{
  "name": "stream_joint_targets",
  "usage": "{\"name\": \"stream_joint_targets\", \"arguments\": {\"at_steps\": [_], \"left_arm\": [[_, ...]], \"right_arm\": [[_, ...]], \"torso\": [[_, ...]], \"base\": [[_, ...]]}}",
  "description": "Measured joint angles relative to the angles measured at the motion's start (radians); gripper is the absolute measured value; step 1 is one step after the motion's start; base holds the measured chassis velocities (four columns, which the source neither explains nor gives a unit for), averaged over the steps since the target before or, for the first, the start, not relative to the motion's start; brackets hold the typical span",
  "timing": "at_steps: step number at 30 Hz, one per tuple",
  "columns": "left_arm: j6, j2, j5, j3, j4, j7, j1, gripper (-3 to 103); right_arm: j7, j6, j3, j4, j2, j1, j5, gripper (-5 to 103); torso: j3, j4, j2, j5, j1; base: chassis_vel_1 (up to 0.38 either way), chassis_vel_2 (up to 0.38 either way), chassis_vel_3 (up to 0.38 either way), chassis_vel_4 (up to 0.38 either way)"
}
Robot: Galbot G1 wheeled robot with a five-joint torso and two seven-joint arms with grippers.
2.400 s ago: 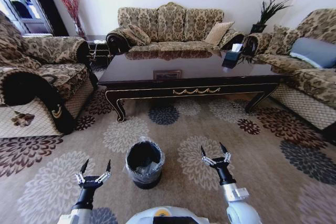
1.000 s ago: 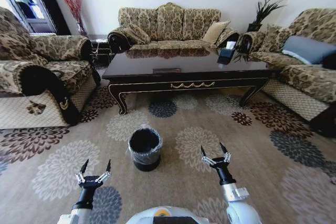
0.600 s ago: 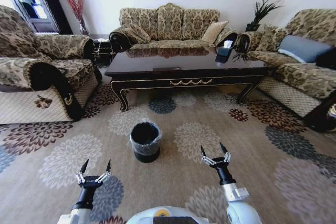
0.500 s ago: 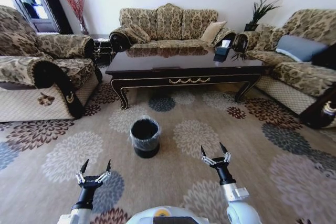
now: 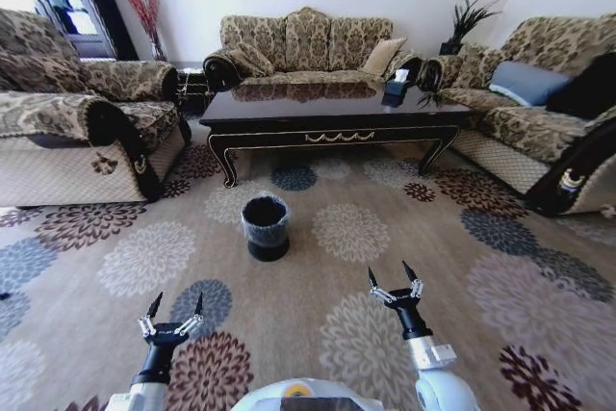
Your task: Move to the front of the table and pick up the trash from the floor, then place it into the trash bin.
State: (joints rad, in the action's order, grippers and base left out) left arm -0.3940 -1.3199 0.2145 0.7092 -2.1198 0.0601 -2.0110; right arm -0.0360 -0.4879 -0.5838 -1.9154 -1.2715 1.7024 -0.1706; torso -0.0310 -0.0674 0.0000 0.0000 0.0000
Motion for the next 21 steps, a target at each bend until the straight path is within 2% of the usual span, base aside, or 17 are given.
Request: {"name": "stream_joint_targets", "arguments": {"at_steps": [21], "left_arm": [[0.000,0.000,0.000,0.000,0.000,0.000,0.000,100]], "right_arm": [[0.000,0.000,0.000,0.000,0.000,0.000,0.000,100]], "torso": [[0.000,0.0002,0.000,0.0000,0.000]], "base": [[0.197,-0.205,-0.195,0.204]]}}
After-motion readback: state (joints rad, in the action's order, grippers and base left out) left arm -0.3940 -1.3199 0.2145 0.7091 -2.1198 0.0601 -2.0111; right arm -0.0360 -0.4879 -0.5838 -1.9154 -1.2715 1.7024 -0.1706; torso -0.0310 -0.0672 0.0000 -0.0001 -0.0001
